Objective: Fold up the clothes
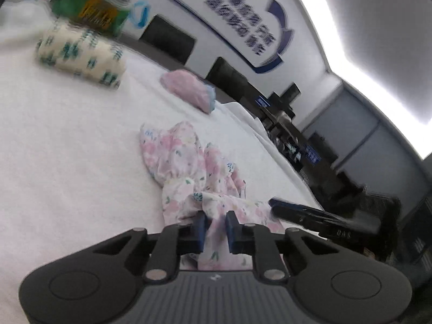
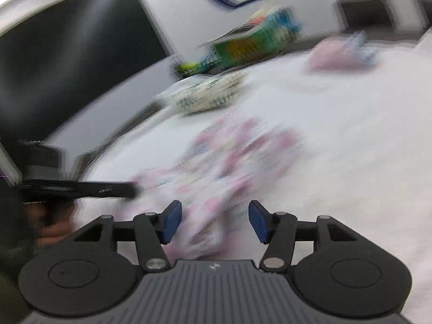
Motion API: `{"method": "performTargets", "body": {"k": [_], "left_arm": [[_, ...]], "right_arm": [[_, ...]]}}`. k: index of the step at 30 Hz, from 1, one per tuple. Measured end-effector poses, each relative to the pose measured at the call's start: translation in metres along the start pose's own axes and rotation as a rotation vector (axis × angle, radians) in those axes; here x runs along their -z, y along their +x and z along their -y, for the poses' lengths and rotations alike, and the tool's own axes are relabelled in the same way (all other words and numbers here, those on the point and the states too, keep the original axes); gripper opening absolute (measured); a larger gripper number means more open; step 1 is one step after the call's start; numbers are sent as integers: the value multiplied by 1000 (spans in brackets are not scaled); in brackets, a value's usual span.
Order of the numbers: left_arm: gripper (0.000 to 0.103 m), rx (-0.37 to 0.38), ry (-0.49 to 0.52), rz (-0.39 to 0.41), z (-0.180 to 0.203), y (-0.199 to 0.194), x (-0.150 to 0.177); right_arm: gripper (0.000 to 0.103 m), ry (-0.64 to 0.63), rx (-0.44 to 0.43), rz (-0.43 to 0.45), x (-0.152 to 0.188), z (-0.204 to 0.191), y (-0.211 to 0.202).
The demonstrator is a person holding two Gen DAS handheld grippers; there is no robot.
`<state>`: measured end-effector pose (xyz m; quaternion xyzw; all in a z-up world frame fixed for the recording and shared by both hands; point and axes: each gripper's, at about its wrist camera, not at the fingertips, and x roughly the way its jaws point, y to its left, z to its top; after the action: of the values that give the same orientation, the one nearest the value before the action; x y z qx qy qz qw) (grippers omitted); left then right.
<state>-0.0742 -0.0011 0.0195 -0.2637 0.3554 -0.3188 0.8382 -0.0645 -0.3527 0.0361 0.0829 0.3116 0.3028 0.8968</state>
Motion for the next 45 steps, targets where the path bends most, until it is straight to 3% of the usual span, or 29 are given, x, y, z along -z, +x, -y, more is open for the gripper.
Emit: {"method": "performTargets", "body": {"k": [1, 2, 4, 7, 9, 13, 16, 17, 20, 22, 25, 27, 31, 34, 36, 37, 38, 39, 40, 41, 44, 45], "left_arm": [[14, -15, -22, 0, -4, 4, 1], [14, -29, -39, 15, -7, 6, 3], [14, -26, -64, 51, -12, 6, 6], [16, -39, -94, 123, -17, 0, 6], [17, -88, -85, 172, -16, -4, 4], [22, -209, -115, 239, -21, -22, 1], [35, -123, -127, 211, -22, -34, 3], [35, -98, -117, 202, -19, -36, 4], [36, -54, 6, 170, 5, -30, 9], [35, -112, 83, 177, 22, -18, 14], [10, -225, 89, 157, 22, 5, 12], [9, -224, 17, 165, 8, 10, 10], [7, -241, -56, 202, -4, 4, 10], [10, -293, 0, 253, 4, -13, 14], [10, -244, 52, 280, 11, -29, 14], [14, -216, 111, 279, 19, -35, 14], [25, -193, 175, 272, 27, -39, 15], [31, -184, 256, 253, 36, -41, 17], [43, -178, 339, 231, 44, -43, 21], [47, -175, 421, 201, 50, -45, 26], [48, -135, 607, 104, 57, -54, 44], [48, -117, 623, 81, 53, -58, 49]], "right_arm": [[54, -38, 55, 48, -2, -8, -6], [46, -72, 66, 92, -2, -18, -10], [37, -126, 18, 153, -1, -38, -13], [31, -182, -70, 86, 3, -61, 7], [27, -221, -38, 0, 12, -68, 31], [27, -174, -11, -29, 26, -62, 47], [27, -141, -11, -20, 28, -61, 47], [27, -137, -10, -15, 28, -62, 46], [28, -136, -14, 1, 26, -60, 47], [28, -138, -16, 12, 24, -62, 46], [28, -147, 3, 72, 18, -64, 31], [28, -141, 22, 103, 14, -61, 24], [27, -98, 83, 18, 19, -52, 41], [27, -103, 88, 39, 22, -52, 34], [27, -104, 81, 96, 19, -54, 21], [27, -120, 66, 119, 17, -58, 17], [27, -142, 47, 139, 16, -62, 13], [29, -185, 21, 151, 16, -67, 10], [34, -238, -9, 159, 17, -73, 9], [43, -330, -40, 158, 20, -80, 6], [49, -641, -113, 135, 35, -100, -4], [49, -687, -108, 108, 37, -100, -7]]}}
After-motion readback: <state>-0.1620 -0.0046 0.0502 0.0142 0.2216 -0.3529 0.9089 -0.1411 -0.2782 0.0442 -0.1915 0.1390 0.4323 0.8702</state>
